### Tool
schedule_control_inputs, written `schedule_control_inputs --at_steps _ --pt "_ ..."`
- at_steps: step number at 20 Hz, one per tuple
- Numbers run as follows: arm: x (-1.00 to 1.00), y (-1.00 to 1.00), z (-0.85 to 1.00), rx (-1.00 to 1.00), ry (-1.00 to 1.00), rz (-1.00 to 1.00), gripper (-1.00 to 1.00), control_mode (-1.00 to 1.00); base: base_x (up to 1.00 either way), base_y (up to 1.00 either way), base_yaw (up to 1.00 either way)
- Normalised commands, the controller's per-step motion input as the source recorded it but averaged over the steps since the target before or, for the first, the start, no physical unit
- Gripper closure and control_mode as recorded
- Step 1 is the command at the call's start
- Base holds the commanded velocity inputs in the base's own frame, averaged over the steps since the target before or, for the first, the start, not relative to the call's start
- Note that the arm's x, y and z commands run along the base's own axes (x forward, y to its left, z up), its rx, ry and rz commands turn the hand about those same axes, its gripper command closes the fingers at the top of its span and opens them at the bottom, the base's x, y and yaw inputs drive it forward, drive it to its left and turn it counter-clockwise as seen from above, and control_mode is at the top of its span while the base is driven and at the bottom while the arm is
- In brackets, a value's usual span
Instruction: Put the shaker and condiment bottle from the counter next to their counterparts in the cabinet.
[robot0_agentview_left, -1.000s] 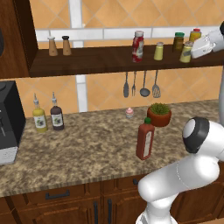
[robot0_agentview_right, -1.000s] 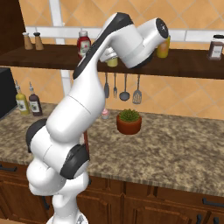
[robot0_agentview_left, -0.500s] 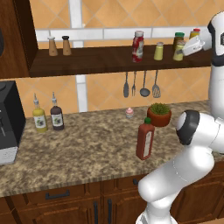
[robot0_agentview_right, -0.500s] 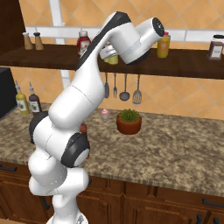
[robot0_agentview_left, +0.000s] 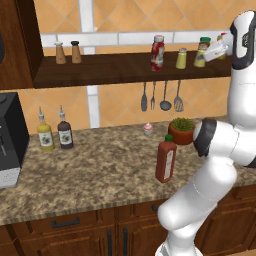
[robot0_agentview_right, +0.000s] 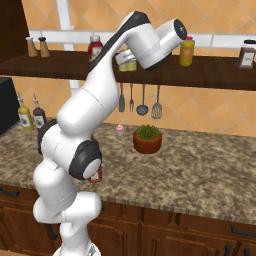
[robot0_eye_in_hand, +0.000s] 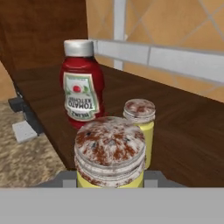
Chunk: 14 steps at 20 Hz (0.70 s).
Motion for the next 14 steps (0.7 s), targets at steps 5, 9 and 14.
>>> schedule_control_inputs --at_steps 5,9,14 --pt "0.29 -0.09 0.00 0.00 0.00 0.00 1.00 -1.00 0.00 0.00 0.00" --pt "0.34 -0.10 0.00 0.00 0.00 0.00 1.00 -1.00 0.00 0.00 0.00" --pt "0.32 -0.05 0.00 0.00 0.00 0.00 1.00 -1.00 0.00 0.00 0.00"
